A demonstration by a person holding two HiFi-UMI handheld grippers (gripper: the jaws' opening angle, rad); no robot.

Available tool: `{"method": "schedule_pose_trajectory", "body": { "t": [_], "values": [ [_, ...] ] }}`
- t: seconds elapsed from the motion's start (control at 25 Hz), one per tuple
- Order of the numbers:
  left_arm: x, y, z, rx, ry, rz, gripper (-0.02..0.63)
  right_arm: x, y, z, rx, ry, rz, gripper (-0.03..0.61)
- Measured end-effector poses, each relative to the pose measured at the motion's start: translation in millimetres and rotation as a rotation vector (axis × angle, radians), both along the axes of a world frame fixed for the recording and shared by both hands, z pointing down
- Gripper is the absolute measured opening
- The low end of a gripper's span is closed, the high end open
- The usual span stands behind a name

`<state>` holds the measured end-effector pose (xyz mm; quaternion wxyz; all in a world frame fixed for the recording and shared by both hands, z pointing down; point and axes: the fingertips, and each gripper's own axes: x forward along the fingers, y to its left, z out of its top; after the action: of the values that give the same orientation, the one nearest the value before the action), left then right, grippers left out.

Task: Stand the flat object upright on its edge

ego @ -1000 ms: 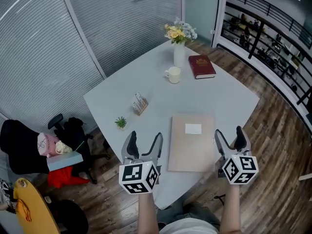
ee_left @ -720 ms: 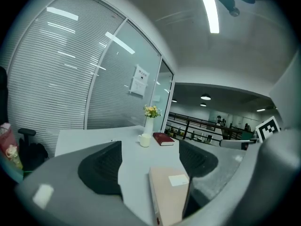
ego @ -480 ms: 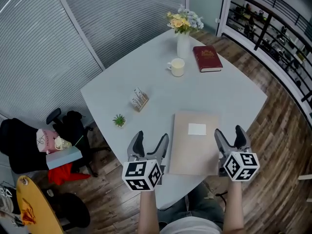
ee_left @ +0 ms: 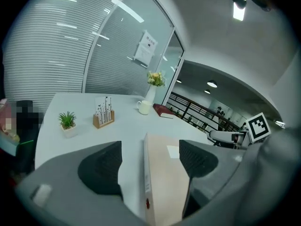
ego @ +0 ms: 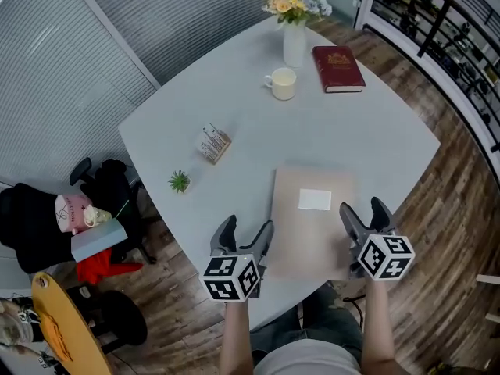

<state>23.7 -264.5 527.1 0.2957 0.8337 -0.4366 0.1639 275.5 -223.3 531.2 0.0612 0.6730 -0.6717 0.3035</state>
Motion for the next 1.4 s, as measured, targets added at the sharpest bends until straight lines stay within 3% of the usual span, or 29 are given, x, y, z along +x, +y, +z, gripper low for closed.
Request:
{"method": "schedule_pose_trajectory", "body": {
  "t": [0.8, 1.12, 1.4],
  "values": [
    [43, 38, 99, -0.303, -0.033, 0.143, 0.373, -12, 30, 108, -0.273, -0.151, -0.064, 0.437],
    [51, 49, 118, -0.394, -0.001, 0.192, 0.373, -22, 37, 124, -0.314, -0.233, -0.078, 0.437],
    [58, 52, 128, -0.470, 0.081, 0.210, 0.373, -24, 35, 131, -0.335, -0.329, -0.088, 0.442]
  ]
}}
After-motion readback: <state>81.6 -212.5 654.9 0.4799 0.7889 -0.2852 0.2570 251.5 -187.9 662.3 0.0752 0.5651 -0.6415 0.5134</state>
